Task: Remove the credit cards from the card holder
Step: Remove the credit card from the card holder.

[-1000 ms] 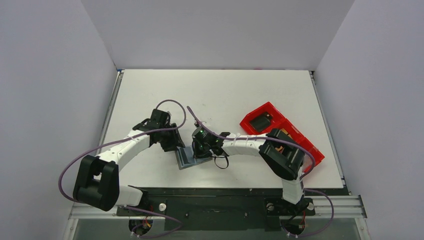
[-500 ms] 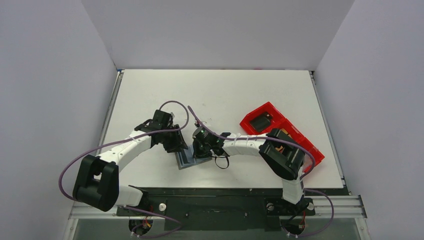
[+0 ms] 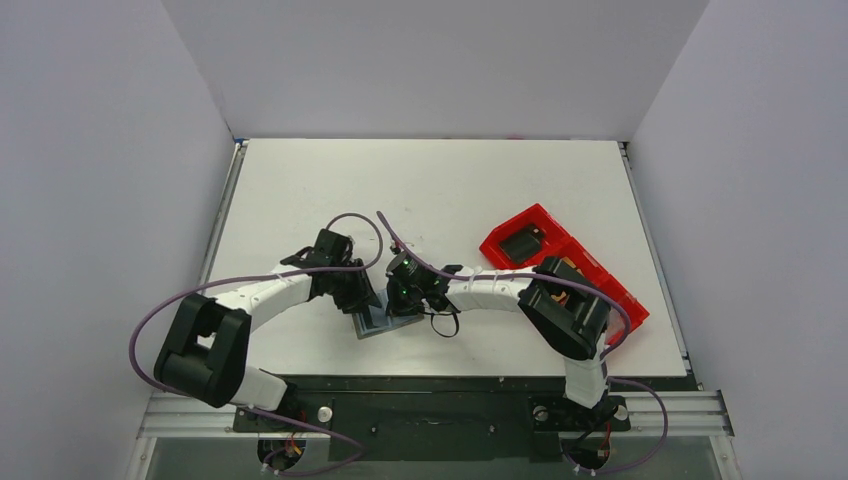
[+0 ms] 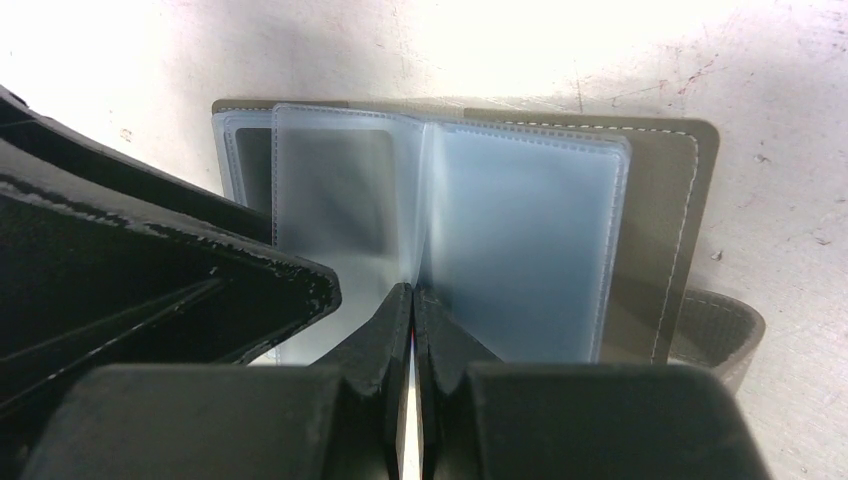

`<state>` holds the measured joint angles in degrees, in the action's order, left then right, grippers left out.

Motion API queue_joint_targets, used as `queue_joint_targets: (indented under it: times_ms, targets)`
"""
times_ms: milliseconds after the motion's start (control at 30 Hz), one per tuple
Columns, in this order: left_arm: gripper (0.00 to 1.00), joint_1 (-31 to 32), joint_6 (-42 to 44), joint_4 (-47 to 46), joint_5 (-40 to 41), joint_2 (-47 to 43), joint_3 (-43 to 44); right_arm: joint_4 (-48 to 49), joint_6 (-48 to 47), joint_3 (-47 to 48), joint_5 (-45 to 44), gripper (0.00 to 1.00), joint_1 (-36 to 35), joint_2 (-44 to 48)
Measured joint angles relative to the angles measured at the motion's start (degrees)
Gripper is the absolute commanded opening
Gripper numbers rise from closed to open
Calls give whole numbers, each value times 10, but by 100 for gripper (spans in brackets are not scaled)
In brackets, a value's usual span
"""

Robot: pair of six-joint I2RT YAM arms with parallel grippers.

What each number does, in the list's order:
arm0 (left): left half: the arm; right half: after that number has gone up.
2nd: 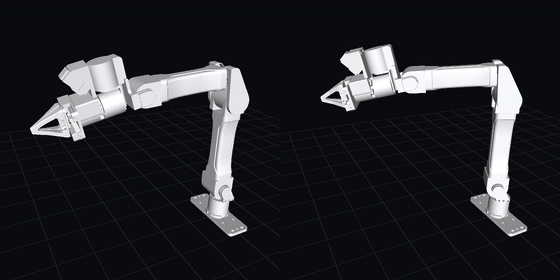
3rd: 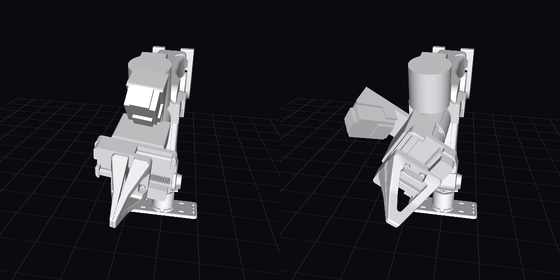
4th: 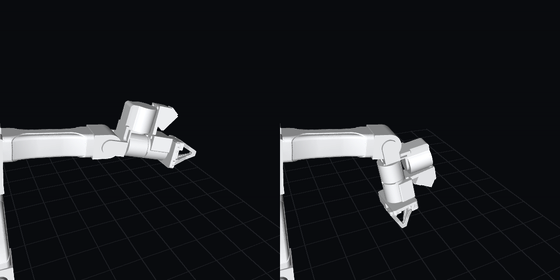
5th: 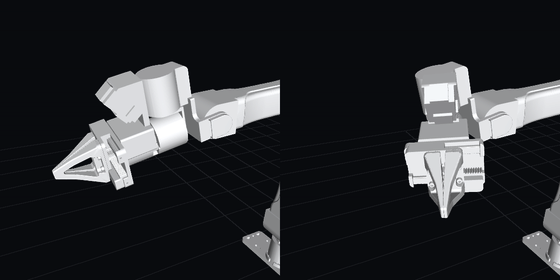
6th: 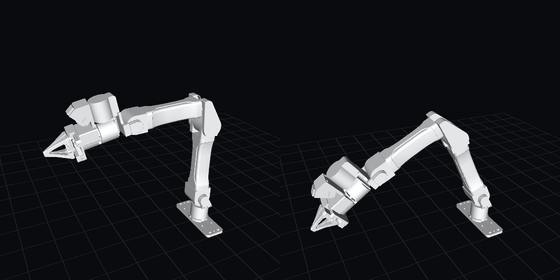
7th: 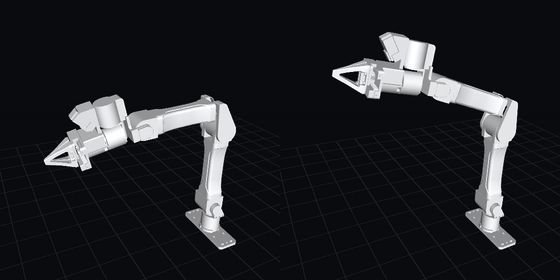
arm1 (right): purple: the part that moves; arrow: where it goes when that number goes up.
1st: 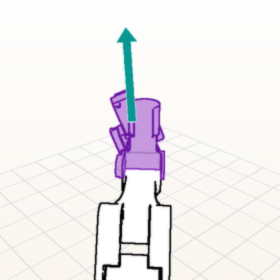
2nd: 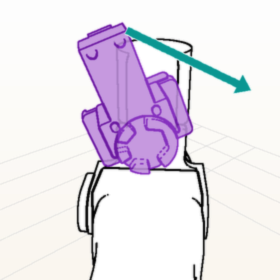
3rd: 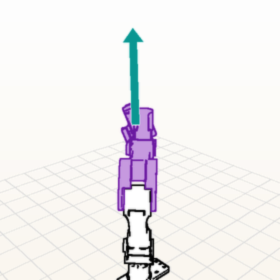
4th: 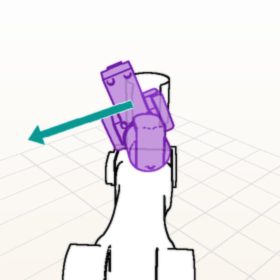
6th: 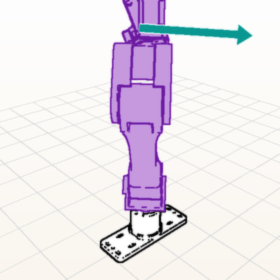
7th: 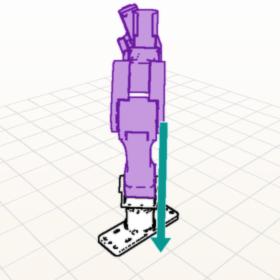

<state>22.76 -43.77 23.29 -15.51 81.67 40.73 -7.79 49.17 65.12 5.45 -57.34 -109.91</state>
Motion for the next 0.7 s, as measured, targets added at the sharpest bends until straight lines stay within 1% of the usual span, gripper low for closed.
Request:
queue_joint_targets:
  times_ms: [67,167,200,233,267,300,367,467,700]
  targets:
    - [22,2,-3,-8,0,6,0,0,0,0,0,0,0,0]
    - [8,3,-7,-15,0,15,0,0,0,0,0,0,0,1]
    - [6,3,-7,-16,0,16,0,0,0,-1,0,1,0,2]
    - [2,3,-7,-17,0,17,0,0,0,-1,-1,6,0,2]
    - [1,4,-7,-17,0,17,0,0,0,-1,-1,9,0,3]
    - [0,4,-7,-17,0,17,0,-1,-1,-1,-2,16,0,3]
    - [0,4,-5,-15,3,17,0,-10,-3,-1,-3,24,0,10]
    - [0,4,-2,-7,7,13,2,-38,-9,-2,-9,31,0,26]
    - [0,9,8,12,11,3,25,-90,-20,-2,-28,34,0,84]
